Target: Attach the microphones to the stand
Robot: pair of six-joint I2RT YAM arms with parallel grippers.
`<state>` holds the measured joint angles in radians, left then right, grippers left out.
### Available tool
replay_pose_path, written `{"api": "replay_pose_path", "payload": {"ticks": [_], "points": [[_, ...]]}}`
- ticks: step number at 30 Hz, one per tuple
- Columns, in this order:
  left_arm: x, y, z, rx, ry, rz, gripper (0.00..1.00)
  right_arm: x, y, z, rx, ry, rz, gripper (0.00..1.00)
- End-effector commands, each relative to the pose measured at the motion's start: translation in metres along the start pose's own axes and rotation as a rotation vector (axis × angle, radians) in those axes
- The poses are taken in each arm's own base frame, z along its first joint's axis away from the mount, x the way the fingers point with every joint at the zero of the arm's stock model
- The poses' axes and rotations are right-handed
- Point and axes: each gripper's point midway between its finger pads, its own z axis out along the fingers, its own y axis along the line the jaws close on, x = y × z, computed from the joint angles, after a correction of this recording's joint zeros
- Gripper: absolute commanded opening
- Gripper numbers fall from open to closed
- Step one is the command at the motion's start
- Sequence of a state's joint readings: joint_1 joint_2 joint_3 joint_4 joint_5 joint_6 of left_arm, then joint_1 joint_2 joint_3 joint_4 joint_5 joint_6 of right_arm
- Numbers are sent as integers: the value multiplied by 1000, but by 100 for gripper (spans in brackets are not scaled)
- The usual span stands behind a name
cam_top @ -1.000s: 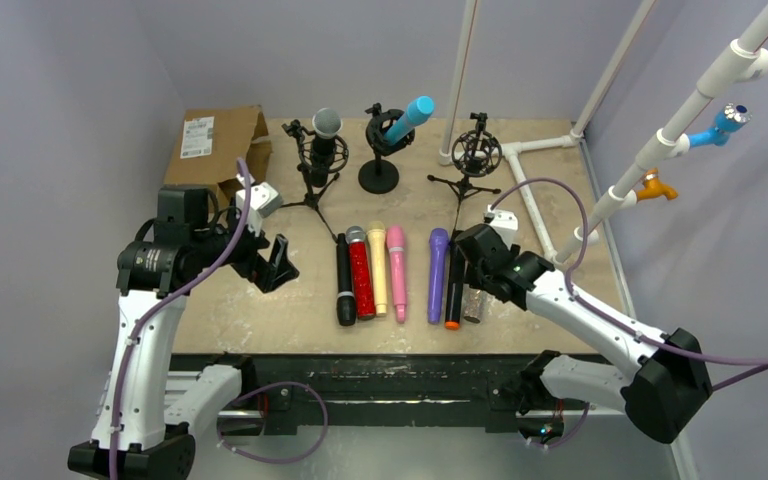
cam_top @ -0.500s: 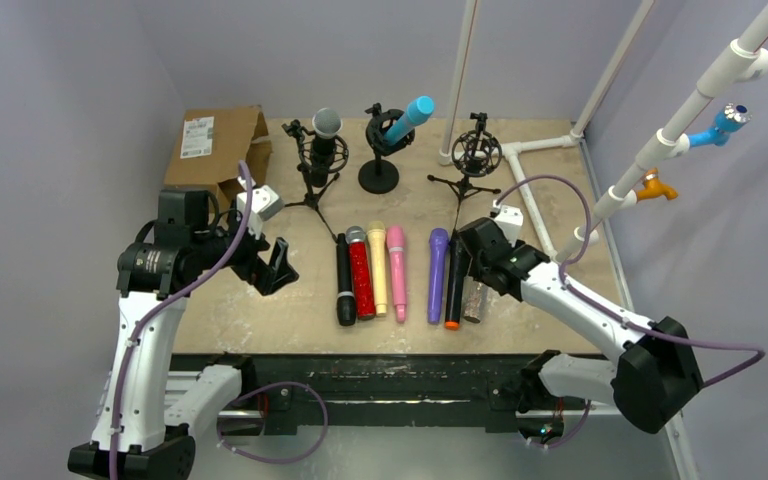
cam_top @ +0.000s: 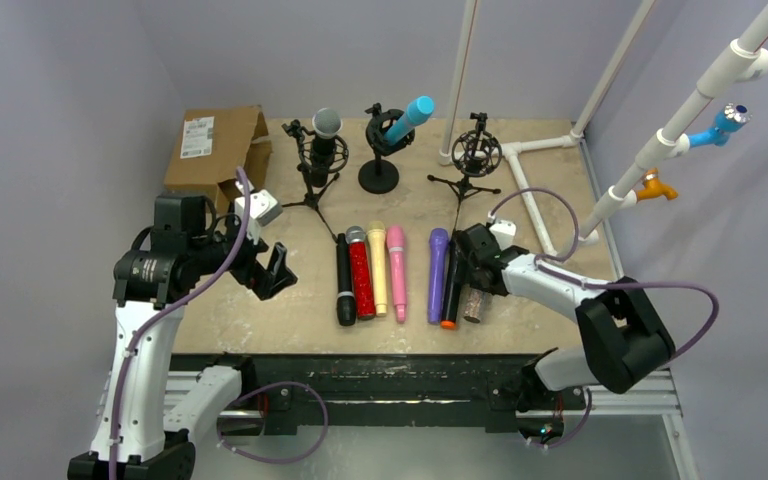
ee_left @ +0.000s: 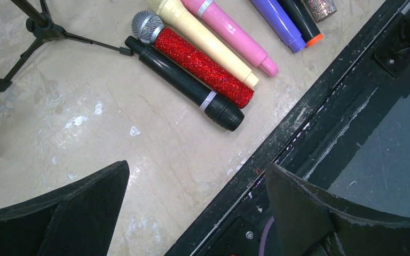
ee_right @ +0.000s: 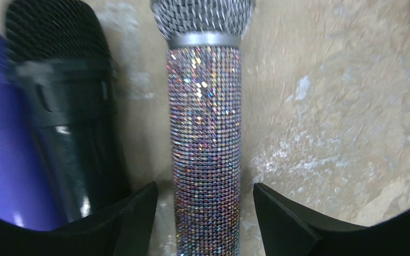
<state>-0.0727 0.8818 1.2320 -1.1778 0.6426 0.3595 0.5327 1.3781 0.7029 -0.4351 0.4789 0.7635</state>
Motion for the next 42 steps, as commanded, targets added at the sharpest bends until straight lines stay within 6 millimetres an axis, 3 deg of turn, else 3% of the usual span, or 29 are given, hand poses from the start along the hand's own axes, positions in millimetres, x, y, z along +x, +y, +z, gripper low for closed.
{"api": "replay_pose_path", "payload": {"ticks": [1,5,10,15,20,26,34,38,42], "points": [[-2,-2,-5,-3,-19,31,100,10,5,8,-21,22,73,68],[-5,-6,-6,10,-26,32,100,7,6,2,-43,9,94,58],[-9,-12,-6,47,-36,19,100,5,-2,-10,-51,-5,122,29],[-15,-20,-9,89,-46,6,100,-14,-8,-44,-126,-81,168,10],[-25,-29,-12,138,-67,-20,100,-36,22,-105,-406,-155,166,6],[-35,-43,-16,211,-100,-53,100,-26,83,-182,-793,-169,13,6],[-45,-53,-26,231,-134,-37,100,-43,140,-279,-1149,-259,-139,5],[-54,-60,-32,261,-159,-40,100,-69,173,-328,-1254,-354,-179,5],[-66,-70,-38,311,-204,-30,100,-119,204,-387,-1351,-533,-90,3]]}}
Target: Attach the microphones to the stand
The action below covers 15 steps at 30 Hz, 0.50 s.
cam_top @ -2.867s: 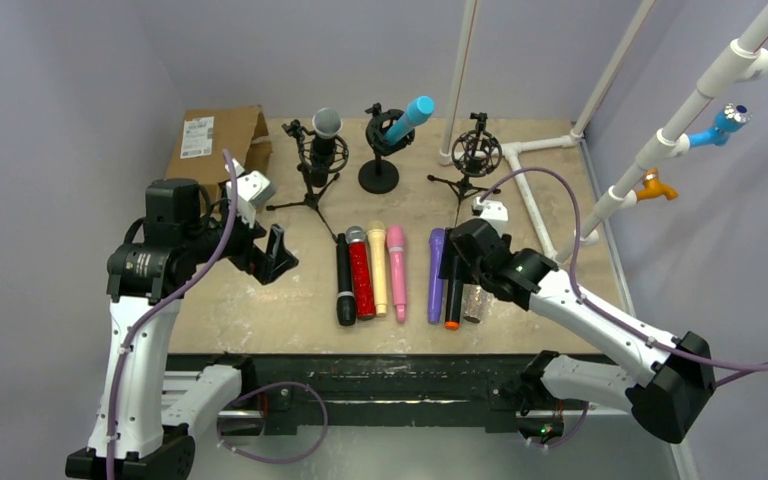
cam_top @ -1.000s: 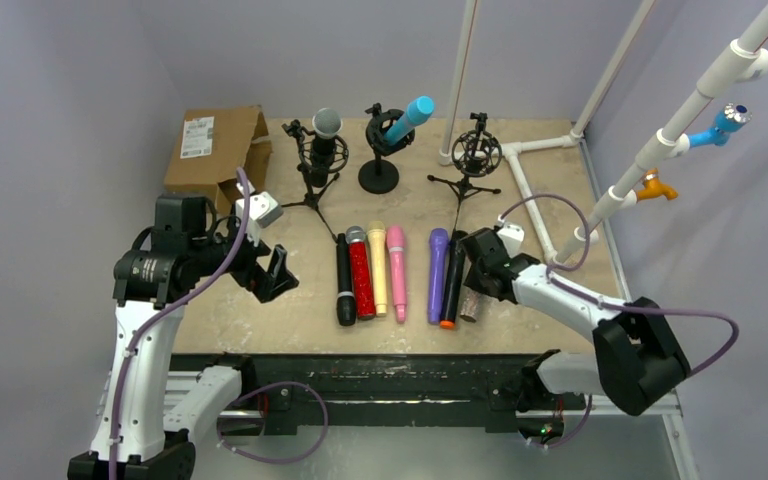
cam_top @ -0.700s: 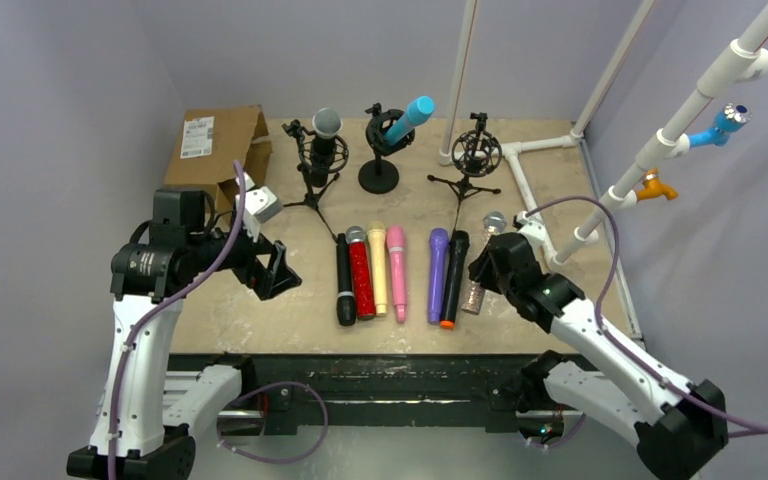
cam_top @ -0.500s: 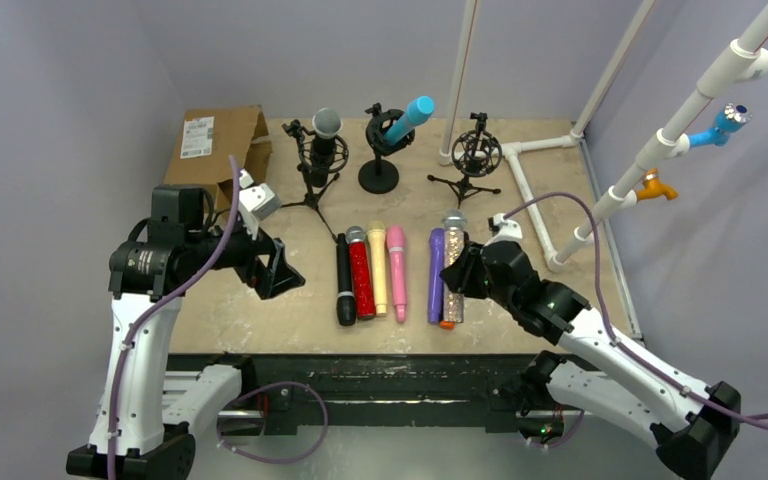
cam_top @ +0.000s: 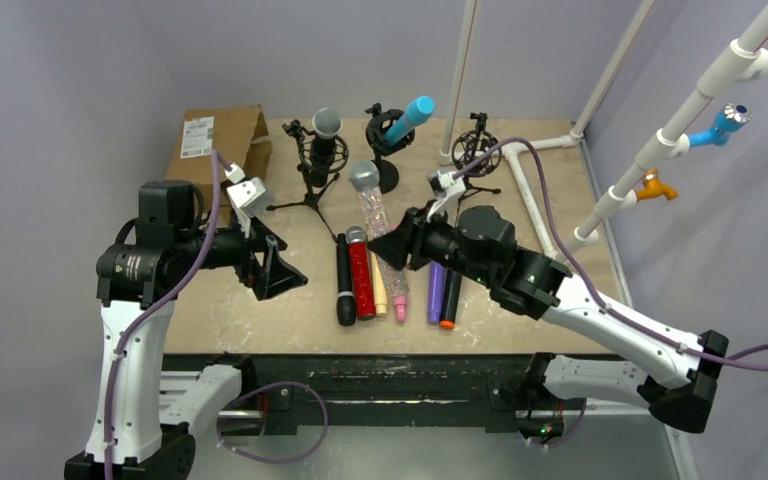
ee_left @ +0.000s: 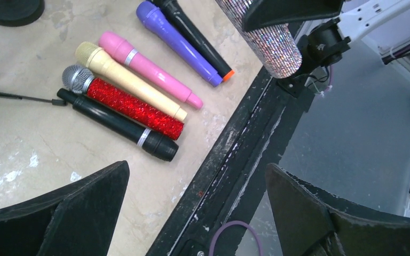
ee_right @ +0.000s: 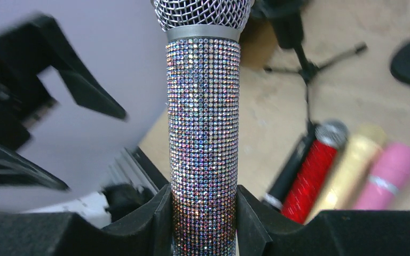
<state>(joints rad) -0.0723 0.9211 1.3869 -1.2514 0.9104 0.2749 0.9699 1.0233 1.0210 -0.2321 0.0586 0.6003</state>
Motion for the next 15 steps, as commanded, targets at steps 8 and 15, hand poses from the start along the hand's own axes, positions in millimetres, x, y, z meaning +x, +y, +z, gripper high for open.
{"api": "replay_pose_path", "payload": {"ticks": [8,15], "points": [[-51,-38,-14,106,-231,14,100,-153,147,21,-262,-564,65,0],[-63,-44,-12,158,-279,-65,100,-137,180,40,-259,-602,95,0]]}}
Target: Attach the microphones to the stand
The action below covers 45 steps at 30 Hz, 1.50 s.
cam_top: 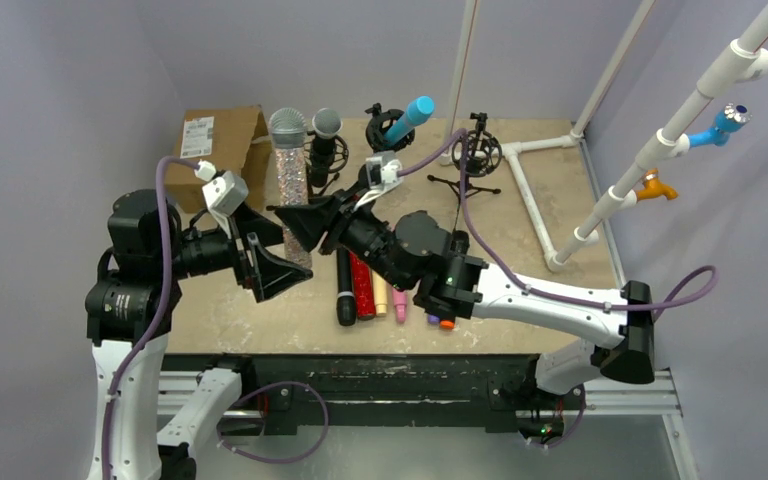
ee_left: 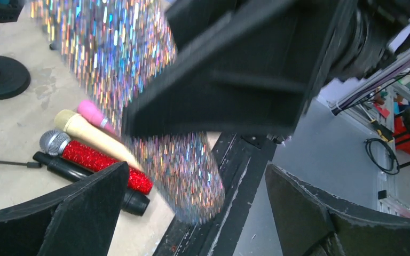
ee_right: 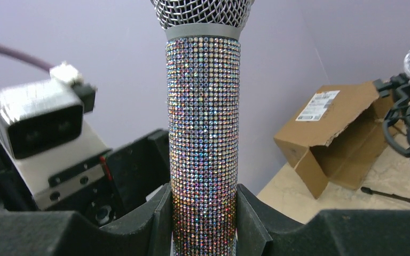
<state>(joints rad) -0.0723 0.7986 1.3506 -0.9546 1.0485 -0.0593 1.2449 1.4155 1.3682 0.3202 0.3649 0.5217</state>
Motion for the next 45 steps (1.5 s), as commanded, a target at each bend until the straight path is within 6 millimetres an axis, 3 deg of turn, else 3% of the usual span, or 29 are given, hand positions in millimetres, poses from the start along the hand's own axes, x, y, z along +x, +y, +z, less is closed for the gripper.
{"api": "replay_pose_path", "payload": {"ticks": [1,6,8,10,14,18,22,24,27,30,35,40,45], "points": [[-17,-3,7,65,-53,-61,100,-43,25,3,-2,-186,48,0],[-12,-4,11,112,-47,-87,100,-44,29,1,-5,-218,66,0],[-7,-1,12,114,-40,-88,93,-46,32,-1,-9,-227,69,0],[-4,1,13,113,-37,-86,80,-45,33,-1,-14,-224,70,0],[-6,3,12,87,-50,-47,38,-35,39,2,-38,-179,74,1],[-7,5,10,64,-45,-20,0,-20,47,1,-77,-91,71,12],[-3,5,7,44,-30,17,0,-23,44,0,-96,-5,30,38],[0,5,6,37,-22,46,0,-37,38,9,-108,42,24,50],[3,3,3,40,-6,76,0,-35,26,23,-118,191,33,59],[5,3,2,42,1,104,0,-27,28,32,-151,281,1,65],[6,3,2,37,7,118,0,-18,32,37,-180,348,-10,61],[8,7,1,16,13,125,0,-4,33,29,-213,414,-7,60],[7,11,2,-1,12,123,0,-5,30,16,-215,429,-17,60]]}}
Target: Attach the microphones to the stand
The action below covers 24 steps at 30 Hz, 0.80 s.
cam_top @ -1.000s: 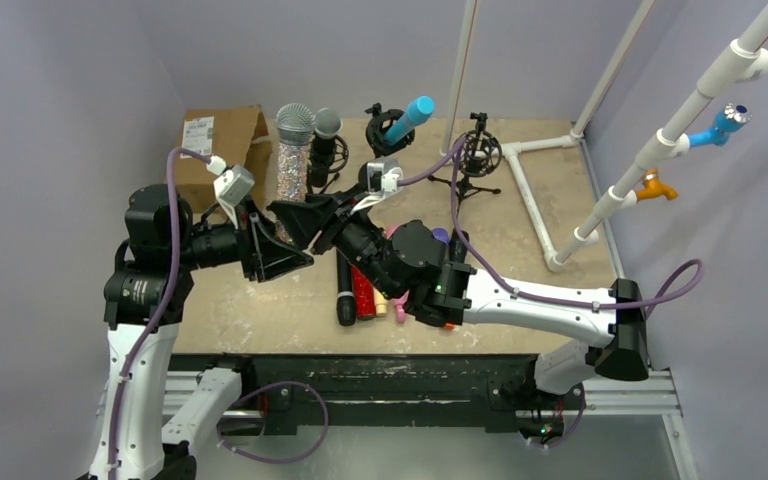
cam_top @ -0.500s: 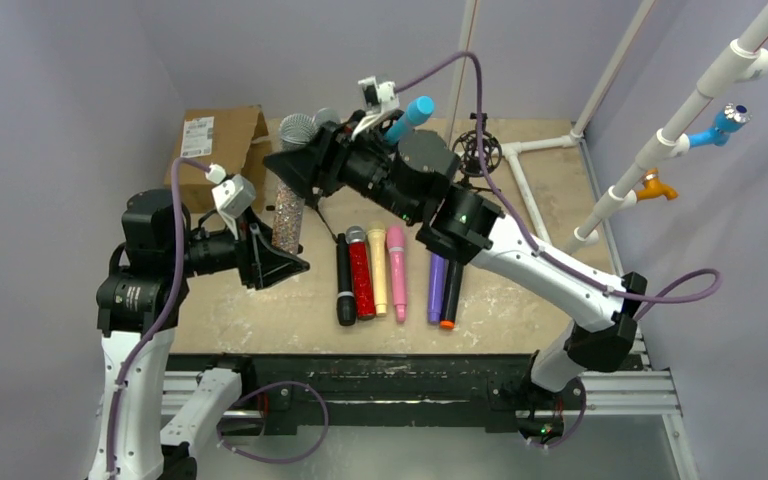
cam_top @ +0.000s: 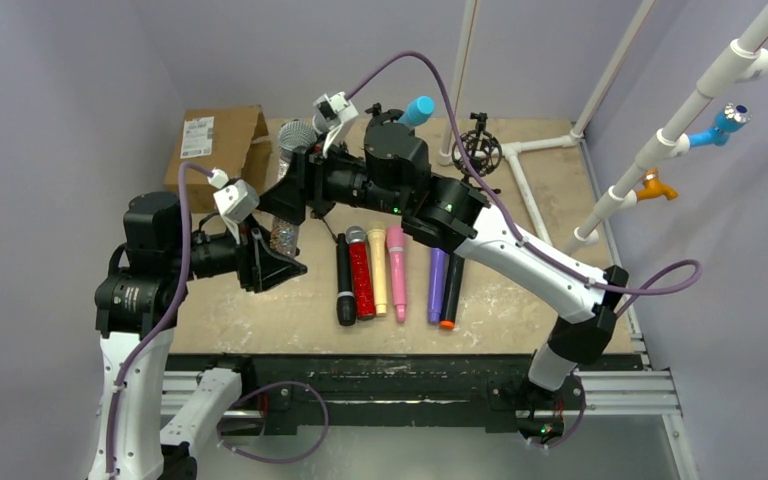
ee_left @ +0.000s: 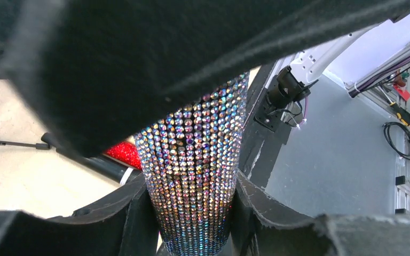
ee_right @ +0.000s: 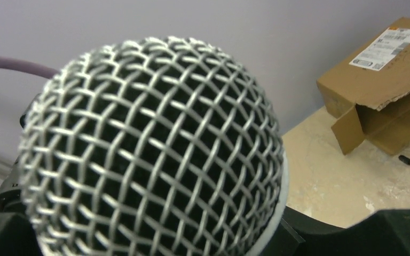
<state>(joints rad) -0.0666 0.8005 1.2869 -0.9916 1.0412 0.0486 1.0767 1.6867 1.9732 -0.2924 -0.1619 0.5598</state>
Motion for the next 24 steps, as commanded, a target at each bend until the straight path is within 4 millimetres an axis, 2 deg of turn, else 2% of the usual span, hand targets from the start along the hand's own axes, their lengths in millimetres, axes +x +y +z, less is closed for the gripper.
{"api": "replay_pose_path", "payload": {"ticks": [1,4,6,9,11,12,13,14,15,16,19,22,24], "points": [[-15,-4,-3,3,-39,105,0,-4,14,-24,-54,16,-18,60],[-15,-3,-3,-5,-39,105,0,-6,13,-31,-46,8,-20,59],[-15,-2,-3,-5,-40,101,0,-9,11,-34,-36,-5,-22,54],[-14,-2,-2,-1,-35,90,0,-17,13,-38,-37,-33,-26,40],[-13,-2,-2,-1,-33,87,1,-22,14,-39,-38,-49,-34,26],[-13,-1,-2,-8,-30,78,15,-26,14,-40,-37,-57,-42,17],[-12,2,-2,-23,-25,63,38,-29,13,-41,-27,-64,-53,11],[-12,5,-3,-46,-20,45,73,-34,10,-42,-6,-75,-66,8],[-12,8,-3,-68,-15,39,90,-40,6,-44,19,-85,-85,7],[-11,14,-4,-100,-8,31,96,-46,0,-47,58,-98,-107,7],[-9,36,-7,-219,30,-12,100,-68,-27,-67,245,-143,-219,5],[-4,54,-11,-311,80,-65,100,-92,-60,-101,473,-212,-333,4],[0,60,-11,-334,104,-76,100,-104,-87,-131,662,-265,-417,2]]}}
